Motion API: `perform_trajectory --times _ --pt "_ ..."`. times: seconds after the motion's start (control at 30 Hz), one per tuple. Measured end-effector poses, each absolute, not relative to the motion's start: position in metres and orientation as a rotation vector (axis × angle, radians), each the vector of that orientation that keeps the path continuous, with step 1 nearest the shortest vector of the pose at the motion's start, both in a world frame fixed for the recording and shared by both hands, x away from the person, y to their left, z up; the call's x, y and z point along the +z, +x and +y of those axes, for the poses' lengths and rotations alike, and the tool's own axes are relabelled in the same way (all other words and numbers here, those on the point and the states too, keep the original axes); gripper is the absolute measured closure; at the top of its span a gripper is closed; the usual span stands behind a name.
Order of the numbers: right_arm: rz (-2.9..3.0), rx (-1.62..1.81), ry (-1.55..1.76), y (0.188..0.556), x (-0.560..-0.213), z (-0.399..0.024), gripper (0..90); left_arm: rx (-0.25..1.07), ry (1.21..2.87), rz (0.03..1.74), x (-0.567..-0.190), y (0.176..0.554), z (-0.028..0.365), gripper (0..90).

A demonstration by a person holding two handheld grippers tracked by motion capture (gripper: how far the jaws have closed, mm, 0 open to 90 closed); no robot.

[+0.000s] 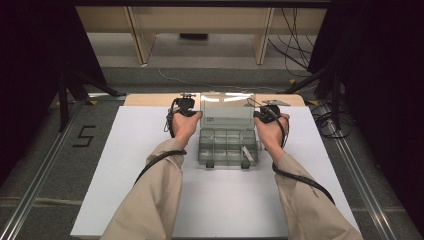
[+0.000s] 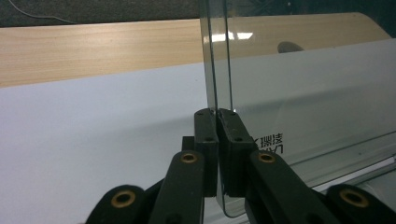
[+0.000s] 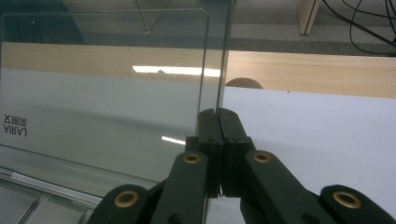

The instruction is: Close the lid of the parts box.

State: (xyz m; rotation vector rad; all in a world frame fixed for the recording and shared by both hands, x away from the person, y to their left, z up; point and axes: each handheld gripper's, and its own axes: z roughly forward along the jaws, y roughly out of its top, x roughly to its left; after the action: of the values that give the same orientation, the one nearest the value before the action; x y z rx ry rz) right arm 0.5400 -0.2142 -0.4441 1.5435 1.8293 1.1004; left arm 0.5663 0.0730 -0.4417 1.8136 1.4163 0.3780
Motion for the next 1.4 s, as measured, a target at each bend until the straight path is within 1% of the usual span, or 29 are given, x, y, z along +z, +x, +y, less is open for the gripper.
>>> perform_trajectory --times 0.17,0.23,0.27,0.3,0.33,0.4,0.43,0.5,0.57,0.63,0.67,0.7,0.8,0.87,0.93,1.03,1.13,1.17,1.2,1.23,1.33,1.37,1.4 --pt "1.837 1.109 1.534 0.538 -0.444 -0.214 89.7 0.387 1.773 1.421 -0.441 0.561 0.075 87.5" --pt "1.835 1.108 1.533 0.538 -0.445 -0.214 89.6 0.393 1.809 1.408 -0.440 0.559 0.077 87.6" --pt "1.833 1.112 1.546 0.537 -0.444 -0.213 89.5 0.396 1.767 1.420 -0.441 0.558 0.075 87.7" --pt "1.832 1.115 1.548 0.537 -0.445 -0.213 89.5 0.397 1.767 1.419 -0.442 0.558 0.076 87.8" --pt "1.832 1.120 1.547 0.537 -0.445 -0.213 89.4 0.399 1.803 1.404 -0.441 0.557 0.078 87.8" --pt "1.844 1.118 1.547 0.538 -0.445 -0.213 89.1 0.403 1.768 1.411 -0.442 0.556 0.076 87.8" --pt "1.845 1.114 1.549 0.538 -0.444 -0.214 88.8 0.403 1.802 1.398 -0.441 0.556 0.078 87.8" --pt "1.849 1.116 1.534 0.539 -0.444 -0.215 88.2 0.401 1.803 1.391 -0.440 0.555 0.078 87.9" --pt "1.849 1.122 1.544 0.541 -0.443 -0.215 86.3 0.405 1.755 1.402 -0.440 0.555 0.075 87.9" --pt "1.851 1.133 1.556 0.543 -0.441 -0.216 84.0 0.409 1.757 1.398 -0.440 0.555 0.075 87.9" --pt "1.849 1.131 1.551 0.545 -0.439 -0.216 83.0 0.411 1.804 1.383 -0.439 0.555 0.078 87.9" --pt "1.852 1.125 1.528 0.547 -0.438 -0.216 82.1 0.415 1.752 1.399 -0.441 0.555 0.075 87.9" --pt "1.857 1.135 1.495 0.553 -0.434 -0.216 79.2 0.420 1.756 1.393 -0.441 0.555 0.075 87.9" --pt "1.852 1.143 1.480 0.558 -0.429 -0.216 78.3 0.421 1.806 1.378 -0.440 0.554 0.078 87.9" --pt "1.835 1.155 1.498 0.561 -0.424 -0.215 77.8 0.420 1.802 1.378 -0.440 0.554 0.078 87.9" --pt "1.803 1.179 1.511 0.566 -0.419 -0.216 77.8 0.421 1.756 1.389 -0.441 0.555 0.075 87.9" --pt "1.791 1.178 1.531 0.570 -0.415 -0.215 77.8 0.421 1.761 1.379 -0.441 0.555 0.074 87.9" --pt "1.795 1.185 1.522 0.571 -0.414 -0.215 77.8 0.422 1.770 1.376 -0.440 0.554 0.075 87.9" --pt "1.784 1.185 1.528 0.573 -0.414 -0.215 77.8 0.421 1.818 1.360 -0.439 0.554 0.078 87.9" --pt "1.792 1.187 1.508 0.574 -0.413 -0.215 77.9 0.420 1.768 1.375 -0.440 0.554 0.075 87.9" --pt "1.780 1.175 1.556 0.575 -0.411 -0.215 80.2 0.423 1.773 1.372 -0.440 0.555 0.075 87.8" --pt "1.784 1.165 1.553 0.576 -0.411 -0.215 81.7 0.423 1.820 1.356 -0.439 0.554 0.078 87.8" --pt "1.786 1.170 1.552 0.576 -0.411 -0.215 83.2 0.420 1.787 1.366 -0.440 0.555 0.076 87.8"
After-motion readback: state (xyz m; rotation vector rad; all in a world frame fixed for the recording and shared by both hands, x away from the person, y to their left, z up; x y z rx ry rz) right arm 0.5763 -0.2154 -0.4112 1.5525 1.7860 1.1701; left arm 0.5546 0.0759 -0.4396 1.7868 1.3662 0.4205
